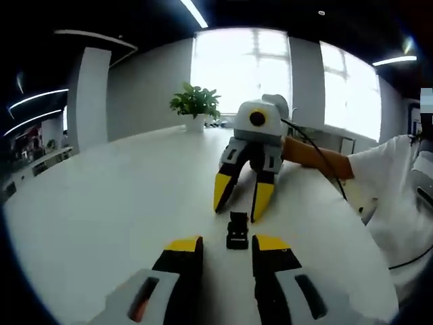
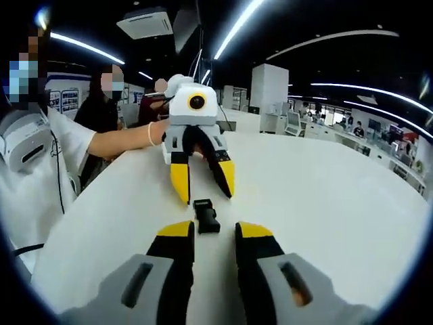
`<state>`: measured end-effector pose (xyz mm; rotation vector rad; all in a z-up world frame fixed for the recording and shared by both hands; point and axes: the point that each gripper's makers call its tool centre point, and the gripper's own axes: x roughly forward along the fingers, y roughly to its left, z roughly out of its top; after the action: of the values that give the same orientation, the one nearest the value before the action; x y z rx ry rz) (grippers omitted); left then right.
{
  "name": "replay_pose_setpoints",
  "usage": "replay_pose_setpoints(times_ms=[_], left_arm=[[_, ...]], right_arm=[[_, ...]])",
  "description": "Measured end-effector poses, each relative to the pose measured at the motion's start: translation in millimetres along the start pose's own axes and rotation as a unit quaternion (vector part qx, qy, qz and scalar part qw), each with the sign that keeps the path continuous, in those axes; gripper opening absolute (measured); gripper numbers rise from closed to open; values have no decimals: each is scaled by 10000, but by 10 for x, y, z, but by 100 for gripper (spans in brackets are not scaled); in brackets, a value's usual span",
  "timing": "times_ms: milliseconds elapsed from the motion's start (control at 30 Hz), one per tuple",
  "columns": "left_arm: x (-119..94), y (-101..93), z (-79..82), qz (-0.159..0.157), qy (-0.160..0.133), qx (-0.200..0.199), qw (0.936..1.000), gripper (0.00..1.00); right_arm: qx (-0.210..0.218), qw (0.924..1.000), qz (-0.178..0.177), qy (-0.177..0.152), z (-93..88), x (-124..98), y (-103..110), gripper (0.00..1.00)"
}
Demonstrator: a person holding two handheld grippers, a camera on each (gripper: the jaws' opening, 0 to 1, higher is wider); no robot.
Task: Snap the two parts of the plastic buckle together until the buckle closes and remains connected.
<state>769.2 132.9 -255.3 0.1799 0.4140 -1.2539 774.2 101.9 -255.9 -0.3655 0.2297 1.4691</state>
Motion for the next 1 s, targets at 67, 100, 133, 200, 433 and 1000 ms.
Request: replay_pose_setpoints(times_ms=[67, 100, 133, 200, 433, 1000], left_arm=[[1, 6, -10, 20, 21, -59, 10000, 26], [0, 7, -16, 19, 32, -74, 10000, 25], [2, 2, -24, 11, 46, -84, 10000, 23], [4, -21, -31, -28, 57, -91, 9999, 23], [12, -41, -38, -47, 71, -59, 9999, 18], [33, -35, -43, -23, 55, -99, 9999, 9]], right_arm=[[27, 10000, 3, 3, 1, 1, -9, 23], [68, 10000, 22, -3, -1, -2, -7, 22], [96, 9999, 30, -4, -2, -5, -2, 21], [127, 9999, 35, -10, -3, -9, 10, 21], [250, 9997, 35, -45, -1, -8, 32, 15], [468, 9989, -15, -18, 1, -23, 38, 11]])
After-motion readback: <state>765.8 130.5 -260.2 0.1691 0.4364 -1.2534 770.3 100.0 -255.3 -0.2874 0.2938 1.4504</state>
